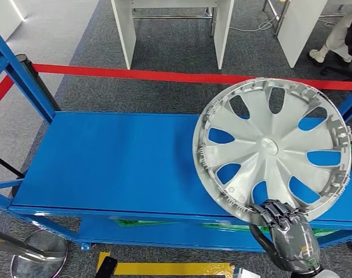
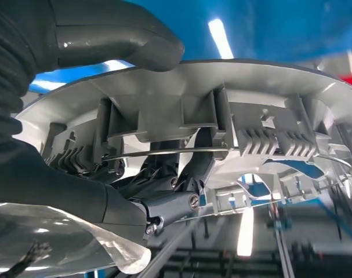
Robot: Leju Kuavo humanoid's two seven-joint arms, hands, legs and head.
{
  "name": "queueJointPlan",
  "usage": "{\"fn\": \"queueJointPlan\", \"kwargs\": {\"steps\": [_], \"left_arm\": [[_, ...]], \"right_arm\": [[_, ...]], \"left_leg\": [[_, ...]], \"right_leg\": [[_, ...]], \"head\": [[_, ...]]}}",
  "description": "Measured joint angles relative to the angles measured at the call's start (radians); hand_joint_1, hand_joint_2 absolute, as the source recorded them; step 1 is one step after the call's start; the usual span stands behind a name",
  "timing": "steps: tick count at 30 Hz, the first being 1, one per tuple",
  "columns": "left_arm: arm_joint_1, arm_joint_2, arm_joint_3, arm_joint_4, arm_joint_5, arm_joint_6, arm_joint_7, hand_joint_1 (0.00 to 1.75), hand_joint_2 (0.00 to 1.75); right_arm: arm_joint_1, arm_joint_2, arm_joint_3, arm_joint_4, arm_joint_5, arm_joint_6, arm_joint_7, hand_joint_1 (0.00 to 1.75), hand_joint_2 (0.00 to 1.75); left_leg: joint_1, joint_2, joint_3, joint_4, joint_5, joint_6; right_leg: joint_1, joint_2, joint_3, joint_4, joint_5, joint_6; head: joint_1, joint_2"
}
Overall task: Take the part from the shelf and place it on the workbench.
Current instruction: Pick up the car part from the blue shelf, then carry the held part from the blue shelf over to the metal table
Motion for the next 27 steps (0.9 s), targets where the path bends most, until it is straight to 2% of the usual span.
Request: {"fn": "queueJointPlan", "kwargs": {"steps": [5, 8, 10, 11, 13, 14, 15, 16, 18, 19, 20, 21, 24, 25, 27], "left_arm": [[-0.003, 0.002, 0.0, 0.0, -0.001, -0.01, 0.002, 0.0, 1.75], [-0.004, 0.001, 0.0, 0.0, -0.001, -0.003, 0.0, 0.0, 1.75], [-0.005, -0.002, 0.0, 0.0, -0.001, 0.001, -0.002, 0.0, 1.75], [-0.005, -0.004, 0.0, 0.0, -0.002, 0.0, -0.002, 0.0, 1.75], [-0.005, -0.007, 0.0, 0.0, -0.004, -0.001, -0.002, 0.0, 1.75], [-0.004, -0.008, 0.0, 0.0, -0.004, -0.002, -0.002, 0.0, 1.75], [-0.004, -0.008, 0.0, 0.0, -0.006, -0.004, -0.002, 0.0, 1.75], [-0.004, -0.008, 0.0, 0.0, -0.007, -0.007, -0.001, 0.0, 1.75], [-0.005, -0.008, 0.0, 0.0, -0.01, -0.014, 0.0, 0.0, 1.75], [-0.005, -0.007, 0.0, 0.0, -0.01, -0.016, 0.0, 0.0, 1.75], [-0.005, -0.006, 0.0, 0.0, -0.01, -0.017, 0.0, 0.0, 1.75], [-0.006, -0.006, 0.0, 0.0, -0.011, -0.017, 0.001, 0.0, 1.75], [-0.007, -0.006, 0.0, 0.0, -0.011, -0.015, 0.009, 0.0, 1.75], [-0.006, -0.005, 0.0, 0.0, -0.011, -0.015, 0.011, 0.0, 1.75], [-0.007, -0.006, 0.0, 0.0, -0.011, -0.014, 0.015, 0.0, 1.75]], "right_arm": [[-0.011, 0.03, 0.011, -0.002, -0.016, -0.052, -0.032, 1.75, 1.75], [-0.012, 0.038, 0.016, -0.005, -0.029, -0.06, -0.05, 1.75, 1.75], [-0.009, 0.039, 0.018, -0.009, -0.035, -0.063, -0.057, 1.75, 1.75], [-0.007, 0.039, 0.019, -0.011, -0.037, -0.065, -0.059, 1.75, 1.75], [-0.006, 0.039, 0.021, -0.011, -0.037, -0.069, -0.061, 1.75, 1.75], [-0.004, 0.039, 0.022, -0.011, -0.037, -0.07, -0.061, 1.75, 1.75], [-0.002, 0.039, 0.022, -0.011, -0.037, -0.071, -0.061, 1.75, 1.75], [0.001, 0.039, 0.023, -0.011, -0.037, -0.071, -0.061, 1.75, 1.75], [0.003, 0.039, 0.023, -0.011, -0.038, -0.071, -0.06, 1.75, 1.75], [0.003, 0.039, 0.023, -0.011, -0.039, -0.071, -0.059, 1.75, 1.75], [0.003, 0.04, 0.023, -0.012, -0.039, -0.071, -0.059, 1.75, 1.75], [0.003, 0.04, 0.024, -0.013, -0.04, -0.072, -0.059, 1.75, 1.75], [0.003, 0.041, 0.027, -0.015, -0.048, -0.072, -0.059, 1.75, 1.75], [0.004, 0.041, 0.028, -0.015, -0.051, -0.072, -0.059, 1.75, 1.75], [0.005, 0.041, 0.028, -0.015, -0.054, -0.072, -0.059, 1.75, 1.75]], "left_leg": [[-0.003, 0.0, -0.002, 0.004, -0.003, 0.005], [-0.005, 0.0, -0.001, -0.002, 0.004, 0.016], [0.0, 0.002, 0.006, -0.022, 0.019, 0.026], [0.004, 0.003, 0.008, -0.031, 0.025, 0.03], [0.005, 0.004, 0.005, -0.035, 0.03, 0.033], [0.006, 0.004, 0.004, -0.034, 0.03, 0.032], [0.008, 0.004, 0.002, -0.032, 0.031, 0.031], [0.01, 0.004, 0.002, -0.03, 0.03, 0.03], [0.018, 0.003, -0.001, -0.019, 0.026, 0.021], [0.02, 0.002, -0.005, -0.011, 0.023, 0.013], [0.019, 0.001, -0.011, -0.002, 0.02, 0.004], [0.017, -0.001, -0.018, 0.007, 0.02, -0.004], [0.015, -0.003, -0.035, 0.019, 0.022, -0.021], [0.016, -0.003, -0.043, 0.031, 0.007, -0.026], [0.018, -0.004, -0.069, 0.108, -0.06, -0.033]], "right_leg": [[-0.003, 0.0, 0.0, -0.001, 0.001, 0.003], [-0.006, 0.0, 0.002, -0.005, 0.005, 0.015], [-0.007, 0.001, -0.005, 0.006, -0.012, 0.023], [-0.007, 0.002, -0.019, 0.036, -0.037, 0.026], [-0.009, 0.003, -0.068, 0.149, -0.098, 0.034], [-0.011, 0.003, -0.094, 0.209, -0.119, 0.038], [-0.013, 0.003, -0.109, 0.244, -0.12, 0.043], [-0.017, 0.003, -0.108, 0.244, -0.101, 0.049], [-0.026, 0.001, -0.06, 0.143, -0.032, 0.062], [-0.027, 0.002, -0.03, 0.088, -0.009, 0.067], [-0.028, 0.004, -0.011, 0.05, 0.002, 0.066], [-0.027, 0.006, -0.002, 0.031, 0.0, 0.06], [-0.027, 0.01, -0.016, 0.032, -0.004, 0.031], [-0.026, 0.009, -0.023, 0.033, 0.0, 0.024], [-0.024, 0.005, -0.036, 0.033, 0.009, 0.008]], "head": [[0.0, 0.0], [0.0, 0.0], [0.001, 0.0], [0.003, 0.0], [0.006, 0.0], [0.007, 0.0], [0.007, 0.0], [0.007, 0.0], [0.007, 0.0], [0.01, 0.0], [0.013, 0.0], [0.015, 0.0], [0.013, 0.0], [0.013, 0.0], [0.01, 0.0]]}}
